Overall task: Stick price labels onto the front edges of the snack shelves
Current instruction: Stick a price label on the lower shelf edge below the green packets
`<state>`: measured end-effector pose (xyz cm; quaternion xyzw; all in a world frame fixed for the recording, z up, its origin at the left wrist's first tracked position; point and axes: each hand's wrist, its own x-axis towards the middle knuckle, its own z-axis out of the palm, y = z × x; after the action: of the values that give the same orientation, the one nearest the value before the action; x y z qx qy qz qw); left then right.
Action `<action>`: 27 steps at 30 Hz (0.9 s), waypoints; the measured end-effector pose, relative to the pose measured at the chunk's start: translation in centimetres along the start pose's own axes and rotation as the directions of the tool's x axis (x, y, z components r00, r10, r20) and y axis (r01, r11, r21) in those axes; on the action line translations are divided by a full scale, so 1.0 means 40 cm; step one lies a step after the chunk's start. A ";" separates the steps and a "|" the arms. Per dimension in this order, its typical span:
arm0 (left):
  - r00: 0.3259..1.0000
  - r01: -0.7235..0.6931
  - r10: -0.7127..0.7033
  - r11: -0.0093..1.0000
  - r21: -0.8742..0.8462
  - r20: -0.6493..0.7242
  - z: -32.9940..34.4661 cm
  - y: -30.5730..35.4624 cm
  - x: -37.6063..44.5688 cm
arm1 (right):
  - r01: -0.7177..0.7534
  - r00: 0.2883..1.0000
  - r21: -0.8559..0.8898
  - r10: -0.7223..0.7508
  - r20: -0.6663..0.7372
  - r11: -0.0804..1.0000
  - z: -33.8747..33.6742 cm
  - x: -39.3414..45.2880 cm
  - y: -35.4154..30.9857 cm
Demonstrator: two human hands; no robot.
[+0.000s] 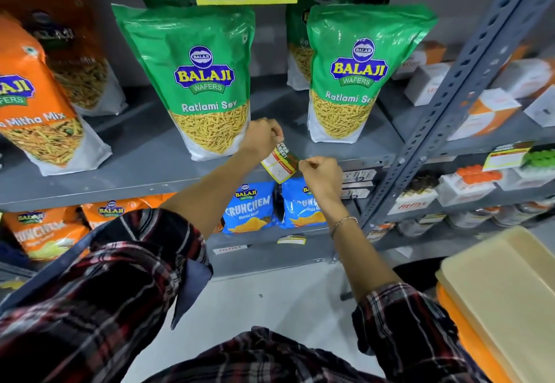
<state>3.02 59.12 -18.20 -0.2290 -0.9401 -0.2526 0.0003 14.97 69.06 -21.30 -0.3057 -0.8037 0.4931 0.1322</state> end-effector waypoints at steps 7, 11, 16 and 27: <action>0.993 -0.059 0.046 0.991 -0.117 -0.110 -0.039 -0.012 -0.029 | 0.048 0.998 0.065 -0.045 -0.039 0.997 -0.064 0.037 0.001; 0.991 -0.051 0.029 0.984 -0.169 -0.131 -0.049 -0.029 -0.082 | 0.072 0.994 0.061 -0.077 0.083 0.996 -0.093 0.054 0.013; 1.000 -0.006 0.002 0.986 -0.164 -0.023 -0.046 -0.080 -0.172 | 0.106 0.986 -0.010 -0.104 0.129 0.994 -0.069 0.045 0.038; 0.999 0.014 -0.015 0.999 0.029 0.037 -0.017 -0.126 -0.225 | 0.252 0.967 -0.171 -0.239 0.093 0.953 -0.013 0.027 0.060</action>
<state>8.82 51.05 -21.03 -0.2270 -0.9450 -0.2348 -0.0158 15.27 70.87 -23.26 -0.1963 -0.8812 0.4083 0.1352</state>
